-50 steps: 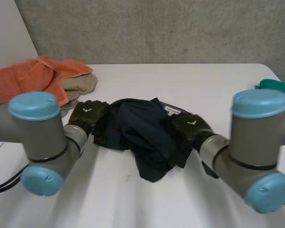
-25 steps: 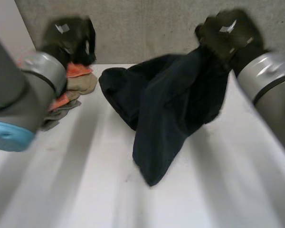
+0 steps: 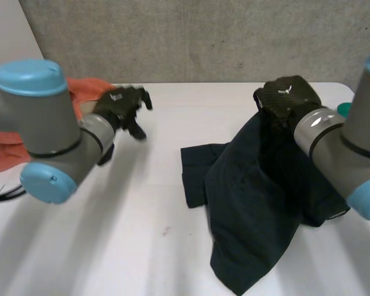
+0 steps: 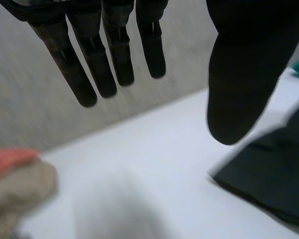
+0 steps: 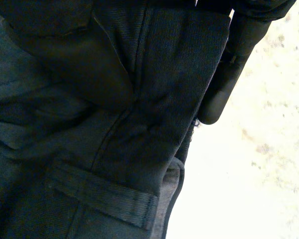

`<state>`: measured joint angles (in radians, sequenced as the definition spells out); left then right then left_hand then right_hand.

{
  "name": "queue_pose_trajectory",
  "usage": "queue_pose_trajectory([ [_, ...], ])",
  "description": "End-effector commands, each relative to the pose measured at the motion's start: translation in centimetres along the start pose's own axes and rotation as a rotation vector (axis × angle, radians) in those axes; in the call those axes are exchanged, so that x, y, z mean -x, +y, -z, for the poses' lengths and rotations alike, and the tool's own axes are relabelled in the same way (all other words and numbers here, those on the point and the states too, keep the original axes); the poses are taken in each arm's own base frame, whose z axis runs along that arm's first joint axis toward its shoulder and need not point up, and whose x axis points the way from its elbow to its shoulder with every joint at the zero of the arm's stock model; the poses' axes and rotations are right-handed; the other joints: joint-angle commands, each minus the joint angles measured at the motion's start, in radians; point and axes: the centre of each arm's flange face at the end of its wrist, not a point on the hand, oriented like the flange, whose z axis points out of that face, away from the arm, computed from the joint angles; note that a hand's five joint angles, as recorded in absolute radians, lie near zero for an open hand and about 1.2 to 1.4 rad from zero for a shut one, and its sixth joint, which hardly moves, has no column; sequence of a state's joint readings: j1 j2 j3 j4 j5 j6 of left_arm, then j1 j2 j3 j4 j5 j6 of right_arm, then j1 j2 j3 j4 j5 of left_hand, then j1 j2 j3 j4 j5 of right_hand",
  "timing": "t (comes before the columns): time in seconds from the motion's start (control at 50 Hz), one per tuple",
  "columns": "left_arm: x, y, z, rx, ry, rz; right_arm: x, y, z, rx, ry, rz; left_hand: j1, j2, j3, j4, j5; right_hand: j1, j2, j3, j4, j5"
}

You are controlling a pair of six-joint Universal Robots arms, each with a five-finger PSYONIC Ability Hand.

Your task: Fold the laundry.

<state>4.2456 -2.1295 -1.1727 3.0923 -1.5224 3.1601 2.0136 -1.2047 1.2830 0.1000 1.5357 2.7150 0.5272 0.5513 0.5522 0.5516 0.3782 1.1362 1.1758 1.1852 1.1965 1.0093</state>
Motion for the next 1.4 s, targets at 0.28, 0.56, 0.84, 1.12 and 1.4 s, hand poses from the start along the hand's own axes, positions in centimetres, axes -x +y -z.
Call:
queue_pose_trajectory([
  [0.28, -7.3, 4.9, 9.3, 0.344, 0.165, 0.266, 0.0, -1.2, -0.9, -0.091, 0.085, -0.041, -0.041, -0.065, -0.066, -0.065, -0.066, 0.260, 0.220, 0.211, 0.200, 0.212],
  [0.56, -12.7, 8.6, 4.8, 0.345, 0.258, 0.340, -0.1, -2.9, 1.4, -0.136, 0.082, -0.064, -0.143, -0.168, -0.168, -0.168, -0.169, 0.260, 0.220, 0.211, 0.200, 0.212],
  [0.84, -14.4, 6.3, 4.7, 0.280, 0.292, 0.424, -1.0, -3.7, 2.0, -0.158, 0.100, -0.047, 0.869, 0.845, 0.844, 0.845, 0.843, 0.260, 0.220, 0.211, 0.200, 0.212],
  [1.12, -1.0, -8.8, 8.2, -0.123, 0.028, 0.227, -2.9, -4.9, 5.5, -0.079, 0.031, 0.240, 0.869, 0.845, 0.844, 0.845, 0.843, 0.260, 0.220, 0.211, 0.200, 0.212],
  [1.4, -0.4, -4.9, 5.4, 0.013, 0.000, -0.150, -1.6, -1.7, 5.2, 0.102, -0.102, 0.279, 0.869, 0.845, 0.844, 0.845, 0.843, 0.260, 0.220, 0.211, 0.200, 0.212],
])
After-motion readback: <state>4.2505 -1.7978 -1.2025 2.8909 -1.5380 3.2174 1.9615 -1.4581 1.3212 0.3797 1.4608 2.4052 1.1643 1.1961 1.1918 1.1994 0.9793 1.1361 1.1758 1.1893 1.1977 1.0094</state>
